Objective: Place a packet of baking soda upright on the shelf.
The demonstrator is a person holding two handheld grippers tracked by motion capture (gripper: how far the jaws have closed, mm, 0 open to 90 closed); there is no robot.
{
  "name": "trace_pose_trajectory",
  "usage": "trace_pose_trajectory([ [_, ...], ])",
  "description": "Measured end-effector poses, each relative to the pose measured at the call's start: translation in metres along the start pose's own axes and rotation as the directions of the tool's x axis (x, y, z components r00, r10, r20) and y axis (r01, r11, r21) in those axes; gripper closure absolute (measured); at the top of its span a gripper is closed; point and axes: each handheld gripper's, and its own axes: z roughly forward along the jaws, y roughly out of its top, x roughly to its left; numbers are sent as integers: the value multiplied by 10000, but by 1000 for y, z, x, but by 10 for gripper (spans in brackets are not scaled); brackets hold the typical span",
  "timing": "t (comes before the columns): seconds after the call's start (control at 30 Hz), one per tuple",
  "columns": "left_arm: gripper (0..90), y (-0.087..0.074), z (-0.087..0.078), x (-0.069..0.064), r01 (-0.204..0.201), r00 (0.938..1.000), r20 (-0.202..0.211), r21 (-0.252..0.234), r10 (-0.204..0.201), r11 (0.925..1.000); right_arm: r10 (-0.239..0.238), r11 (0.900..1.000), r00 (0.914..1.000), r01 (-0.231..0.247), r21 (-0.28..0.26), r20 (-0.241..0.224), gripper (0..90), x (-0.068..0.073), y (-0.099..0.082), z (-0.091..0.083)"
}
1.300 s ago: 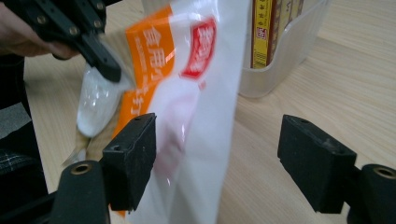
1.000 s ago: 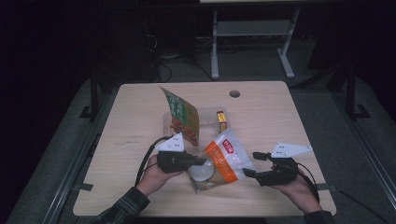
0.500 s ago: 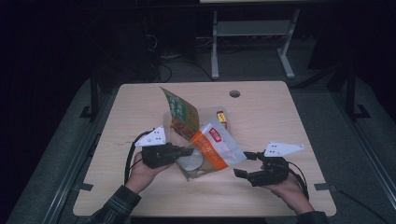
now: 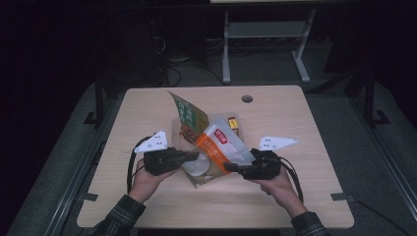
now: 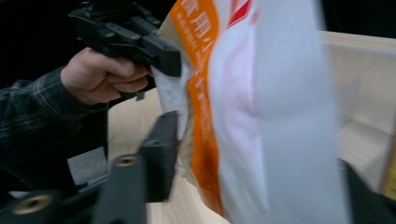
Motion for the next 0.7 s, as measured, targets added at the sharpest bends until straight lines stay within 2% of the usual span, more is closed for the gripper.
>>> trace_pose_trajectory([
  [0.07,900,1,-2,0,22,10000,-19,-47,-22,10000,43,10000,9999,-42,88,-136,585,0,0,5],
  [0.13,900,1,-3,1,42,10000,-61,-95,-43,9999,7,10000,9997,-7,-34,-233,703,1,1,7],
  [0.27,899,-1,-5,5,191,9998,-66,-142,-192,9997,-44,9998,9988,36,-179,-483,877,2,5,7],
  [0.4,897,-1,-5,5,163,9998,-60,-154,-164,9997,-212,9996,9964,199,-178,-818,898,4,9,7],
  [0.53,891,-2,-1,6,202,9997,148,-83,-200,9998,-334,9993,9906,307,-221,-1329,900,8,13,3],
  [0.63,877,-3,2,4,178,9996,214,75,-180,9998,-376,9991,9856,336,-273,-1647,900,10,15,1],
  [0.7,867,-4,6,3,58,9998,175,365,-64,9993,-461,9988,9816,426,-230,-1851,900,13,16,1],
])
